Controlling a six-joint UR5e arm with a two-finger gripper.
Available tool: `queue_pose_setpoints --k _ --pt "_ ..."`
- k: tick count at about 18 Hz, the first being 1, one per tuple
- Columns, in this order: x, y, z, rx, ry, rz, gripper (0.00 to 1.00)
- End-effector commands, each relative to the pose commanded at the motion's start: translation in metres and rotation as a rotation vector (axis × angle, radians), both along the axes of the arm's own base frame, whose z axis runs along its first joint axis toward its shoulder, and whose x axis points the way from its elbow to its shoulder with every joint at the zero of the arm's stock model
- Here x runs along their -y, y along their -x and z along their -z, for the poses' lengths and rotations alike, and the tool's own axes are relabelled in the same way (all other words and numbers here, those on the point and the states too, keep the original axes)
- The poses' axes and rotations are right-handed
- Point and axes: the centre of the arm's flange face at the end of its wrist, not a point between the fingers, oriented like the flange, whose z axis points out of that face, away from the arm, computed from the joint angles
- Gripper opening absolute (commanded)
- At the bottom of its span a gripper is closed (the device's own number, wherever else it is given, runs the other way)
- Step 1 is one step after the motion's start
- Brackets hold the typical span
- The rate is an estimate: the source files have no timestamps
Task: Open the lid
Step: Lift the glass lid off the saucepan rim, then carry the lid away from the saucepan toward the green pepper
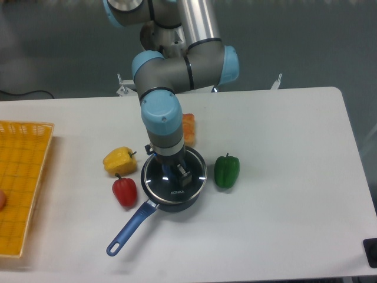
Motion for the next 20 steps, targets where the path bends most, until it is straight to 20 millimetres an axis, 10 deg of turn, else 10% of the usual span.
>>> queue_pose_setpoints --k 20 --pt "0.069 0.116 -0.026 -0.005 -0.074 -0.048 0.67"
